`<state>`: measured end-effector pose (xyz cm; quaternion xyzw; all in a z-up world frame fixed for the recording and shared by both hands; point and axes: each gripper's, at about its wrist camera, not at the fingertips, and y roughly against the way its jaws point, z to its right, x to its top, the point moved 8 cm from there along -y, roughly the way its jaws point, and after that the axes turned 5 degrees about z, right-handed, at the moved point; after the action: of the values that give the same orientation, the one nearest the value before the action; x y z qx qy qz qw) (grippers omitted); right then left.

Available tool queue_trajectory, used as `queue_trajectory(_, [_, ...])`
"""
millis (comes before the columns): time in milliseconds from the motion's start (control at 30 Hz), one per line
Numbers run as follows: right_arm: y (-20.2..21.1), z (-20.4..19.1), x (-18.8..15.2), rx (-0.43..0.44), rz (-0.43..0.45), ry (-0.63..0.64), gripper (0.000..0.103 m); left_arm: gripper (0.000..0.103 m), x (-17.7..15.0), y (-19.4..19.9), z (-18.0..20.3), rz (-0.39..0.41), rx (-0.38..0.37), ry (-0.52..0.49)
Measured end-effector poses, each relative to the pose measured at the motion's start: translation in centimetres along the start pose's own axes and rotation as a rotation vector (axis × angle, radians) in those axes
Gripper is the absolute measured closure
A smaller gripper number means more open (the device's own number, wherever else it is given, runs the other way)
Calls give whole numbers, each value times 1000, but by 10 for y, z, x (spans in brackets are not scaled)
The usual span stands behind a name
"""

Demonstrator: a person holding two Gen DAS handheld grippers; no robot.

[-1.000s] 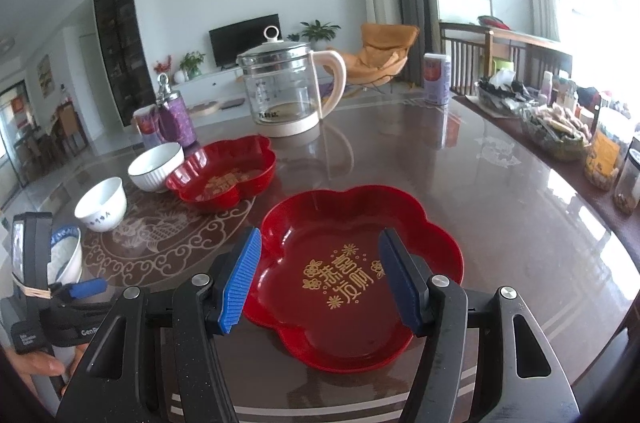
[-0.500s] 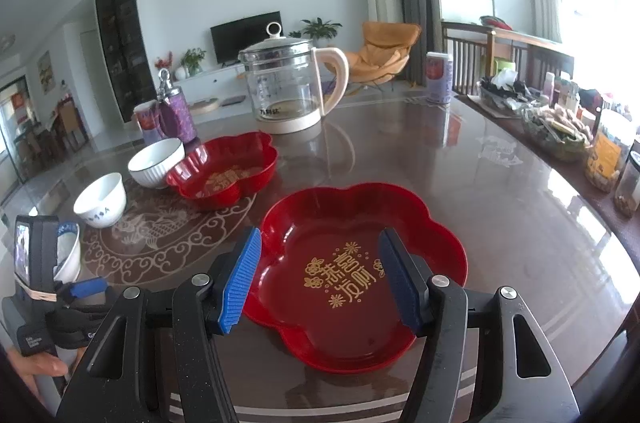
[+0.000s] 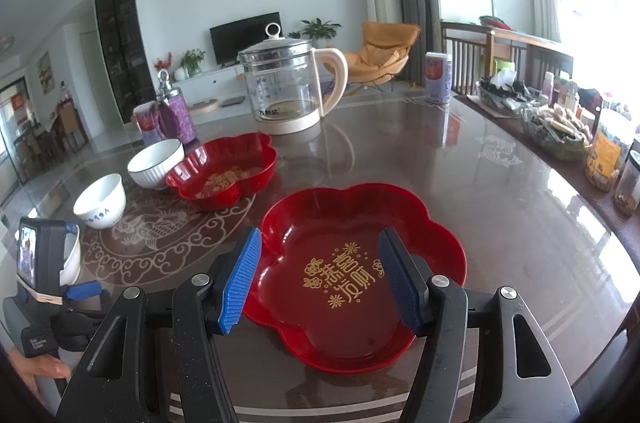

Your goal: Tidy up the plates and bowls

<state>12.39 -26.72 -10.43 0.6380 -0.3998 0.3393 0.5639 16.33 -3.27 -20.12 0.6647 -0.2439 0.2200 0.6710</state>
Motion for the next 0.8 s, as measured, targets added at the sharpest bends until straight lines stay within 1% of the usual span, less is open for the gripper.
queue_trajectory(133, [1,0,1,0,6,-7,38,0,0,0,0,-3,5,3])
queue_trajectory(267, [1,4,1,-2,3,-23,38,0,1,-1,-1,-35,4,8])
queue_trajectory(367, [0,4,-1,-6,-3,-25,38,0,1,-1,0,-41,-3,0])
queue_trajectory(467, [-2,2,-2,-13,-6,-14,38,0,4,-4,0,-99,-17,-3])
queue_trajectory(500, [-2,1,-2,-13,-7,-8,38,0,10,-4,-1,-101,-38,14])
queue_trajectory(633, [-9,-7,4,8,-20,15,38,0,58,-4,-9,-59,-110,111])
queue_trajectory(667, [-16,-10,10,31,-38,15,38,0,78,-6,-10,-45,-133,139])
queue_trajectory(733, [-31,-15,27,75,-73,-12,38,0,107,-13,-11,-17,-136,161])
queue_trajectory(800, [-56,-18,47,110,-119,-56,38,1,133,-29,-9,-20,-119,163])
